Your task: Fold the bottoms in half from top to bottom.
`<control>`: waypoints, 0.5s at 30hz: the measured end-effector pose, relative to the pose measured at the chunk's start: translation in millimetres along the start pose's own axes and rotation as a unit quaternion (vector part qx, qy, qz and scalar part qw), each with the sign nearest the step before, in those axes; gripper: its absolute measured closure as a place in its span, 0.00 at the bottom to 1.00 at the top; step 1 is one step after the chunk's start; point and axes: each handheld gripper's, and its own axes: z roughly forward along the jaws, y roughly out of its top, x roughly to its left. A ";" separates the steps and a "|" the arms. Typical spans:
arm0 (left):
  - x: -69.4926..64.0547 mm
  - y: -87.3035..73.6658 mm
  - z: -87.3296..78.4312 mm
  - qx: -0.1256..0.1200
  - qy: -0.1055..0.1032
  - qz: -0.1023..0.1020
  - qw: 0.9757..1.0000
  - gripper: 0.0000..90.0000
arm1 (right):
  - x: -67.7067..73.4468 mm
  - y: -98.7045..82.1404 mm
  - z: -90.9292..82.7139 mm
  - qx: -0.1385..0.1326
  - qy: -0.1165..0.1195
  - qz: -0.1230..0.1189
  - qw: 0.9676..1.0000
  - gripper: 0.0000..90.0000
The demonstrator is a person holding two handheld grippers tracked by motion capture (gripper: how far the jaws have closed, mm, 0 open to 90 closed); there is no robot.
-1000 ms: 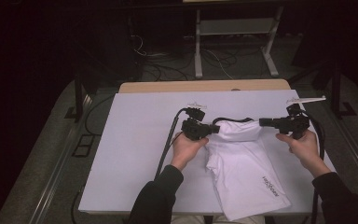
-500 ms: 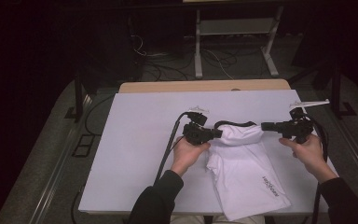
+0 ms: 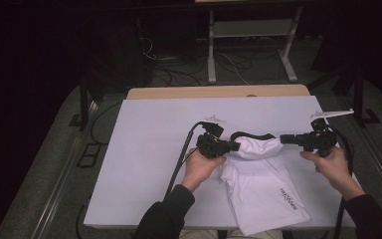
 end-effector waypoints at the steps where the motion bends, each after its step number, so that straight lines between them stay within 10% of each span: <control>1: -1.5 -0.8 0.2 0.000 -0.002 0.000 1.000 0.97 | 0.7 -0.8 -0.3 0.001 0.000 -0.001 1.000 0.99; 15: -18.2 -14.6 4.5 0.015 -0.033 0.010 0.999 0.97 | -1.6 -22.1 -6.8 0.018 0.013 0.006 1.000 0.99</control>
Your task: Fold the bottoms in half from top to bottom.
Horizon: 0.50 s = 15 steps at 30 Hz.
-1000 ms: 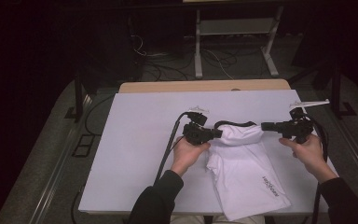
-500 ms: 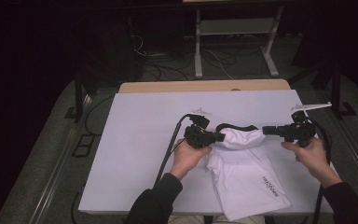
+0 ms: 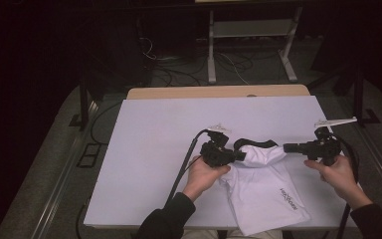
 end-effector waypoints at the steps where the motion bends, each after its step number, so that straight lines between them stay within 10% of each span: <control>1: -1.3 -0.8 0.1 0.000 -0.002 0.002 1.000 0.97 | -0.2 -1.1 -0.6 0.000 0.000 -0.001 1.000 0.99; 15: -19.8 -14.4 3.7 0.005 -0.038 0.005 0.999 0.97 | 2.8 -16.6 -9.5 0.006 0.010 0.006 1.000 0.99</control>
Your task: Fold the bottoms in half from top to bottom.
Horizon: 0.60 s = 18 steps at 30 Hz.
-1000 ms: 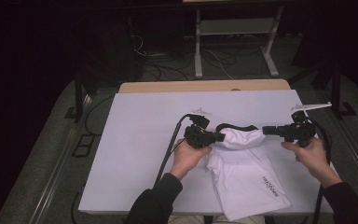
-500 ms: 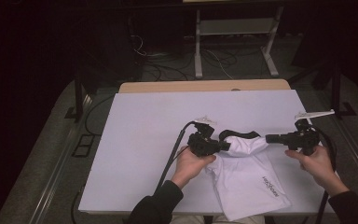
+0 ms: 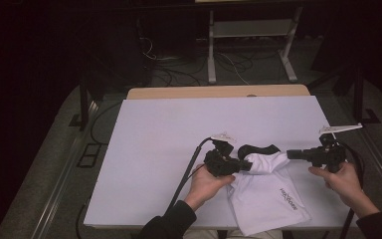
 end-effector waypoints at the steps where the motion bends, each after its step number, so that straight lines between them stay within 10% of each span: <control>1: -1.2 -1.5 0.3 0.001 -0.003 -0.001 1.000 0.97 | 0.5 -1.7 -0.7 0.001 0.001 0.000 1.000 0.99; 18: -12.0 -36.3 8.5 -0.002 -0.043 -0.018 0.999 0.97 | 8.0 -28.6 -10.2 0.026 0.017 0.003 1.000 0.99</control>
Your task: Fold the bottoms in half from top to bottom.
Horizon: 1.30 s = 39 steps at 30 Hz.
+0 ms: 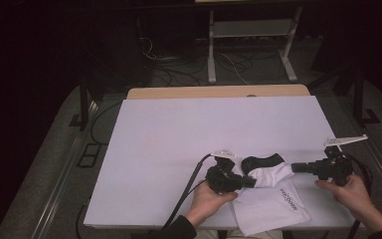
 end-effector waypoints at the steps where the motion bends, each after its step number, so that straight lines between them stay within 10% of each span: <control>1: 1.1 -2.3 0.1 -0.001 -0.001 -0.002 1.000 0.97 | 0.2 -0.9 0.4 0.001 0.000 -0.001 1.000 0.99; 17: 9.5 -24.6 5.7 0.000 -0.013 -0.034 0.999 0.97 | 0.3 -10.9 11.0 0.043 0.012 0.004 0.999 0.97; 21: 9.9 -26.0 7.0 -0.003 -0.017 -0.041 0.999 0.97 | 0.0 -8.4 10.5 0.045 0.018 0.013 0.999 0.70; 25: 8.9 -26.6 8.2 -0.001 -0.015 -0.036 0.999 0.97 | -1.8 -6.1 11.7 0.047 0.051 0.008 0.998 0.53; 32: 2.1 -29.3 13.8 0.029 0.019 0.010 0.999 0.97 | -1.7 7.0 16.5 0.042 0.030 -0.003 0.999 0.45; 39: 2.5 -30.4 15.9 0.037 0.021 0.013 0.999 0.97 | -10.5 21.6 25.5 0.035 0.020 0.004 0.999 0.43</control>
